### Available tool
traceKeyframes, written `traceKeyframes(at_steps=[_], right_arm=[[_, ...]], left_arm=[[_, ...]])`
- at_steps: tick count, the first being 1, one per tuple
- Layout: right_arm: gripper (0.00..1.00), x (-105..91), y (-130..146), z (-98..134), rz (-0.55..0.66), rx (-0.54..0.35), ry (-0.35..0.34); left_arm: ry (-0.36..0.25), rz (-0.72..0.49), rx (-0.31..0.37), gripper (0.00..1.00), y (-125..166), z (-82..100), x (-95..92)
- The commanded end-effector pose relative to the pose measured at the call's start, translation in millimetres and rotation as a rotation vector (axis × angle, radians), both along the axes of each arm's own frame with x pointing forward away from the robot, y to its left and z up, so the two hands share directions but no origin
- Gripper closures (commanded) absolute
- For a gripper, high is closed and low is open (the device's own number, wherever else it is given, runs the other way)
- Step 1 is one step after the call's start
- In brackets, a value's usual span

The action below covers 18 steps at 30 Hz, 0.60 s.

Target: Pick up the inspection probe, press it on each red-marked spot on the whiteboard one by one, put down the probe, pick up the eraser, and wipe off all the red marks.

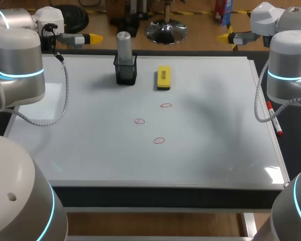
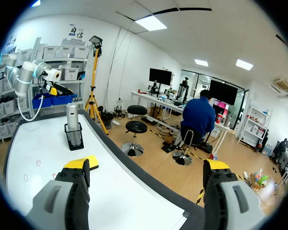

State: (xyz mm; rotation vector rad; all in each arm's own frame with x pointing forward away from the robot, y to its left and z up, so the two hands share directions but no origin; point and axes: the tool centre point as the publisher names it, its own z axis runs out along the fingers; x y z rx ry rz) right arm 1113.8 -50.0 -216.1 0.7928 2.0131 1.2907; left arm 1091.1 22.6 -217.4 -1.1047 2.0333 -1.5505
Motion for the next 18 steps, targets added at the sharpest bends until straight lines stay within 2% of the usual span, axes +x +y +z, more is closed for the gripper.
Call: traceKeyframes(at_steps=[1,6,10,12,18], right_arm=[[0.00,0.0,0.0,0.0,0.000,0.000,0.000],[0.00,0.0,0.0,0.0,0.000,0.000,0.000],[0.00,0.0,0.0,0.0,0.000,0.000,0.000],[0.00,0.0,0.0,0.0,0.000,0.000,0.000],[0.00,0.0,0.0,0.0,0.000,0.000,0.000]], left_arm=[[-0.004,-0.020,-0.001,0.00,-0.4,-1.0,-0.2],[-0.011,-0.089,0.001,0.00,-5.8,-4.0,-2.8],[-0.004,-0.212,-0.042,0.00,-12.1,-6.2,-5.3],[0.003,-0.265,-0.027,0.00,-17.0,-6.9,-6.9],[0.017,-0.391,-0.050,0.00,-32.3,-9.6,-7.7]])
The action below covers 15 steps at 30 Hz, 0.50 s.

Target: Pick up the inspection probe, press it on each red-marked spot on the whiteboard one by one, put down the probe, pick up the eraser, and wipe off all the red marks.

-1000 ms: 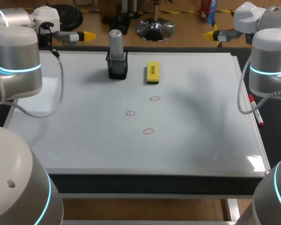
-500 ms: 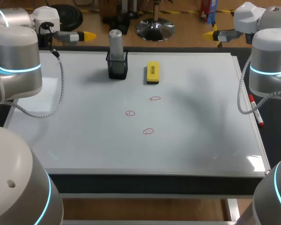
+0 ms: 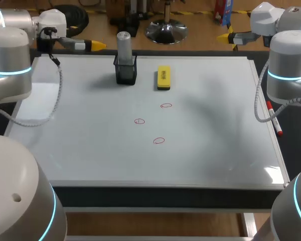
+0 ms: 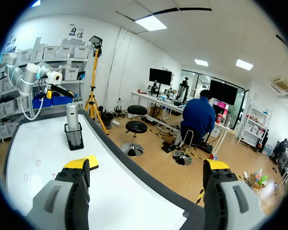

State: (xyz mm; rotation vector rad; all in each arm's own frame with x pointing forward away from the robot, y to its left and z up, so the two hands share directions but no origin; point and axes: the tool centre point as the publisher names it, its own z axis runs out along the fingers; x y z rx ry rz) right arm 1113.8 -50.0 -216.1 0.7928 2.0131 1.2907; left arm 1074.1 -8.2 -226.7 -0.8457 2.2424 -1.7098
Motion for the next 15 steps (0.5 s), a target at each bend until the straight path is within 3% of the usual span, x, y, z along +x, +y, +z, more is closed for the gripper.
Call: traceKeyframes(at_steps=[1,15], right_arm=[[0.00,0.0,0.0,0.0,0.000,0.000,0.000],[0.00,0.0,0.0,0.0,0.000,0.000,0.000]], left_arm=[[0.035,-0.132,-0.024,0.00,-4.3,-1.0,9.5],[0.069,-0.311,-0.159,0.00,-36.5,-14.1,5.9]])
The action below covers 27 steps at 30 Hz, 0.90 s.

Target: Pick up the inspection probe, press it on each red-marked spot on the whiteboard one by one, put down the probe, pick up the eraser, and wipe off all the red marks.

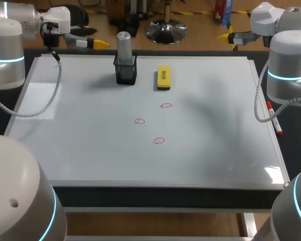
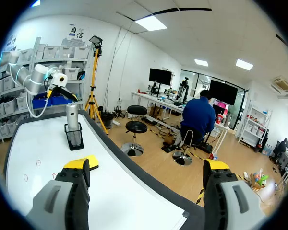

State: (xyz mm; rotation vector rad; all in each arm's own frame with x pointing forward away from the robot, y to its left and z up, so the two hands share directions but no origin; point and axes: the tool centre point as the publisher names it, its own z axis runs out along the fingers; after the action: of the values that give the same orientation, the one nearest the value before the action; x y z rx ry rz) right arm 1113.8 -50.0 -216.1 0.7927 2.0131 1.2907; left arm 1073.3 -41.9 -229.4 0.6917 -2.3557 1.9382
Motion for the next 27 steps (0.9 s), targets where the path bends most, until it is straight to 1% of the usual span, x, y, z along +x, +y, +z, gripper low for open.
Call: traceKeyframes(at_steps=[1,3,5,12,14,16,19,25,27], right_arm=[[0.00,0.0,0.0,0.0,0.000,0.000,0.000],[0.00,0.0,0.0,0.0,0.000,0.000,0.000],[0.00,0.0,0.0,0.0,0.000,0.000,0.000],[0.00,0.0,0.0,0.0,0.000,0.000,0.000],[0.00,0.0,0.0,0.0,0.000,0.000,0.000],[0.00,0.0,0.0,0.0,0.000,0.000,0.000],[0.00,0.0,0.0,0.0,0.000,0.000,0.000],[0.00,0.0,0.0,0.0,0.000,0.000,0.000],[0.00,0.0,0.0,0.0,0.000,0.000,0.000]], left_arm=[[0.010,-0.093,-0.055,0.00,-4.4,-12.9,6.7],[0.008,-0.111,-0.059,0.00,-8.2,-14.8,7.2],[0.008,-0.139,-0.078,0.00,-11.2,-16.5,8.7],[0.018,-0.237,-0.076,0.00,-30.8,-26.5,13.2],[0.016,-0.247,-0.079,0.00,-35.6,-29.1,14.3],[0.013,-0.258,-0.096,0.00,-39.3,-31.6,15.3],[0.013,-0.275,-0.097,0.00,-44.1,-36.1,16.3],[-0.014,-0.286,-0.137,0.00,-46.5,-36.6,17.3],[-0.018,-0.289,-0.136,0.00,-46.3,-37.8,20.6]])
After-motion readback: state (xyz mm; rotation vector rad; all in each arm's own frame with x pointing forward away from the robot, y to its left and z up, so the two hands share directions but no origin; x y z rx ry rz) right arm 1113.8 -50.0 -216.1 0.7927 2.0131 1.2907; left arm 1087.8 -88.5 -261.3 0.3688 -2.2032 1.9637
